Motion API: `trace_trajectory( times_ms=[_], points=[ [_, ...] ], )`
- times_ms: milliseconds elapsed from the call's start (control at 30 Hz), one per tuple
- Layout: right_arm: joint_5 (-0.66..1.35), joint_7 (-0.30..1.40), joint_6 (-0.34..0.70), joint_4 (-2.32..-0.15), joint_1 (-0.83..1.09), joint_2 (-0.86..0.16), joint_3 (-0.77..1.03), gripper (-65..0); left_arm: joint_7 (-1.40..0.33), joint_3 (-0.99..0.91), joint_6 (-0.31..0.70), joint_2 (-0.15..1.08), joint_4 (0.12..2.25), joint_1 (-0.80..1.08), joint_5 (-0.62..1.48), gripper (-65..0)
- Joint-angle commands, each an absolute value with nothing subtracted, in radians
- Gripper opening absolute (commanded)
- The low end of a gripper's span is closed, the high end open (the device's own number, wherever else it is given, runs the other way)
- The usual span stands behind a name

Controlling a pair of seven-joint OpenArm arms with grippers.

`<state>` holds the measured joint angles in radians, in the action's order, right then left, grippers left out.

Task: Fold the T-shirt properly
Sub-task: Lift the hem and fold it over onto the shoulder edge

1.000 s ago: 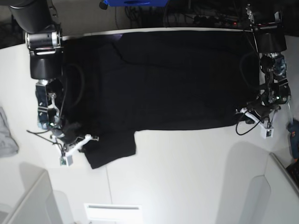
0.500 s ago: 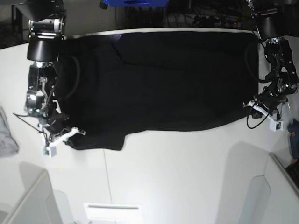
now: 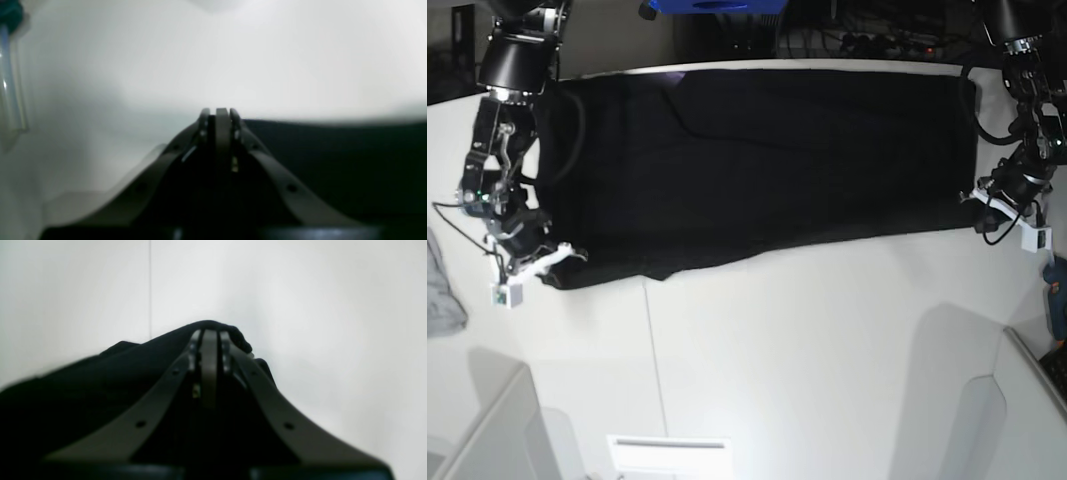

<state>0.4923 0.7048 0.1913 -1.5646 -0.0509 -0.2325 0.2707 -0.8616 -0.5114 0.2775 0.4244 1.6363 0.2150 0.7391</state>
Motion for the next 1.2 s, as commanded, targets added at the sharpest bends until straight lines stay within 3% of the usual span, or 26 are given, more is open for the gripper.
trace_trajectory(
  times_ms=[0,467,833,1167],
  points=[
    [0.503,0.693,0.193,-1.603,-0.050,-0.243,0.283,-65.0,-0.845,-0.542,0.277,0.443,1.664,0.228,0.746,-65.0],
    [0.504,0.783,0.196,-1.900,0.156,-0.151,0.437,-65.0,-0.845,-0.567,0.277,0.443,1.771,0.352,0.746,-65.0],
    [0.507,0.780,0.197,-2.005,0.294,-0.093,0.481,-65.0,-0.845,-0.568,0.277,0.443,1.814,0.390,0.746,-65.0],
    [0.788,0.780,0.197,-2.020,0.406,-0.068,0.631,-65.0,-0.845,-0.568,0.277,0.444,1.816,0.390,0.746,-65.0]
  ],
)
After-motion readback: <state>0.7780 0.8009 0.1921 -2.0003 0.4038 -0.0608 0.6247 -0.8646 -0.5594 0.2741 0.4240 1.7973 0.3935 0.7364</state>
